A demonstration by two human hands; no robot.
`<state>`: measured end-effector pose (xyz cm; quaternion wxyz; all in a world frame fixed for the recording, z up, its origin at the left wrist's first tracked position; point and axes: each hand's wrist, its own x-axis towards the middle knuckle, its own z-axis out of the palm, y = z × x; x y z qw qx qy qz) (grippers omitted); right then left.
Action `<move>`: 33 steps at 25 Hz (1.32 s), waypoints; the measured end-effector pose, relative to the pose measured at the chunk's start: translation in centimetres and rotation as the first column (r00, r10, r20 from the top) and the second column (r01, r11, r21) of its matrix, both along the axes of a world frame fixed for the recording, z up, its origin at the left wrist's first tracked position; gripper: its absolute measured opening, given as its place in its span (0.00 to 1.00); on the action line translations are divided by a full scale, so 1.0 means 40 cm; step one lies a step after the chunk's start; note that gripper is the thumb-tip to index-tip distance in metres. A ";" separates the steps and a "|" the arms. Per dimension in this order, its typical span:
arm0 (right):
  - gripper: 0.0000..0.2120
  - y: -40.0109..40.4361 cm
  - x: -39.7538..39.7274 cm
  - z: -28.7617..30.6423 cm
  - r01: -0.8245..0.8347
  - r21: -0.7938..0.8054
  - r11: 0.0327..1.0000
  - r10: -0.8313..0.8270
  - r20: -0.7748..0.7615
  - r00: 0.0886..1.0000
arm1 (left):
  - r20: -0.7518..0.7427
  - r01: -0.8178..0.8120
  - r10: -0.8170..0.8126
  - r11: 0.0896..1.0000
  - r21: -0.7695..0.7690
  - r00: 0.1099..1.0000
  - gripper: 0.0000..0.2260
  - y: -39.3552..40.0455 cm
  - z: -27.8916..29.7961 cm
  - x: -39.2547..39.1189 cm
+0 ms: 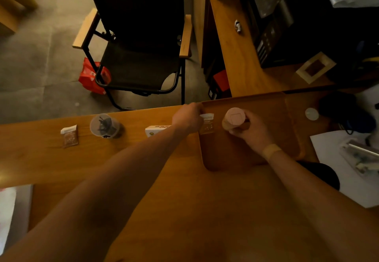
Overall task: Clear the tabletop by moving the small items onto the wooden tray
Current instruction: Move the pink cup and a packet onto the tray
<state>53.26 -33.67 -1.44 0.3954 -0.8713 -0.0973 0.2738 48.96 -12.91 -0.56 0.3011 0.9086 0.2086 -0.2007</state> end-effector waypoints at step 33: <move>0.39 -0.040 -0.166 -0.016 -0.218 -0.410 0.886 0.409 0.468 0.783 | 0.042 0.294 -0.340 0.864 0.409 0.939 0.31 -0.144 -0.056 -0.234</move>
